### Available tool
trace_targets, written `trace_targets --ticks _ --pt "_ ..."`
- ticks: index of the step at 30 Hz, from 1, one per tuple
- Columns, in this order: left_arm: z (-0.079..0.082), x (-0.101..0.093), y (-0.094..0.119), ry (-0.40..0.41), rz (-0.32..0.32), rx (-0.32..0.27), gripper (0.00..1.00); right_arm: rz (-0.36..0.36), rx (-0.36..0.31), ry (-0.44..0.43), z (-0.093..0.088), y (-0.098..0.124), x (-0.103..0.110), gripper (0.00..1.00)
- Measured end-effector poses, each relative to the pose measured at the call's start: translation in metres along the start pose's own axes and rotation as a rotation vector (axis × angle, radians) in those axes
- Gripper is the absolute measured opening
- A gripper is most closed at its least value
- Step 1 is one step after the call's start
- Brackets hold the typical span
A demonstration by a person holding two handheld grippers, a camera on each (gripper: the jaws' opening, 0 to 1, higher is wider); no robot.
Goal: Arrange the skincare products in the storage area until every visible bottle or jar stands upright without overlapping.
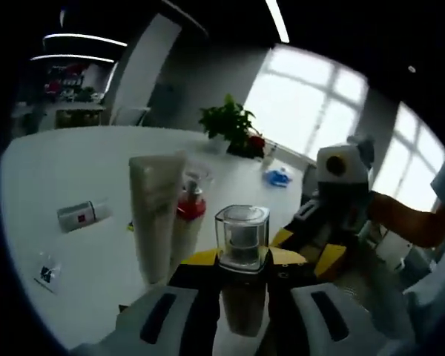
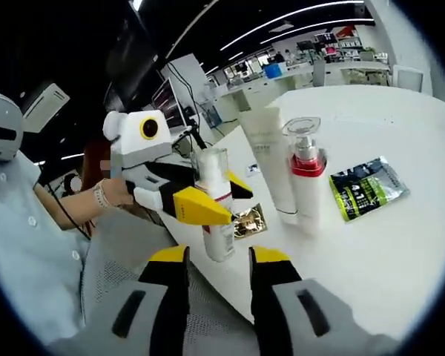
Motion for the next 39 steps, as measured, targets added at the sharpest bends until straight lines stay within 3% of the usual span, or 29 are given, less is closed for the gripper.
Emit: trace_targets --ticks 9,11,14,18,23,33,39 --pt "-0.012 0.000 -0.016 -0.048 0.033 0.025 0.18 -0.052 -0.072 -0.008 0.007 0.002 -0.003 0.32" --pt "-0.012 -0.001 -0.017 -0.049 0.031 0.023 0.18 -0.077 -0.117 0.016 0.009 0.000 -0.003 0.34" --pt "-0.015 -0.003 -0.018 -0.051 0.021 0.035 0.18 -0.073 -0.190 -0.015 0.012 -0.005 -0.001 0.32" --pt "-0.014 -0.010 -0.017 -0.068 -0.011 0.024 0.18 -0.106 -0.160 0.025 0.011 -0.012 -0.003 0.29" --pt "-0.014 -0.012 -0.018 -0.089 -0.029 0.032 0.18 -0.080 -0.223 0.010 0.016 -0.013 -0.003 0.25" --pt "-0.016 -0.014 -0.019 -0.075 -0.057 0.022 0.17 -0.081 -0.209 0.023 0.016 -0.015 -0.005 0.23" --pt "-0.017 -0.013 -0.020 -0.083 -0.068 0.026 0.18 -0.100 -0.187 0.110 0.017 -0.018 -0.002 0.21"
Point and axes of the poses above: the point that each gripper's makers call its tool centre point, and the gripper's own axes: y roughly backward along the fingers, x roughly to its left, z roughly out of its top, the point moved 10 cm from there along y, roughly backward along the fingers, and after that the axes turned 6 degrees about z, right-handed, at the moved point
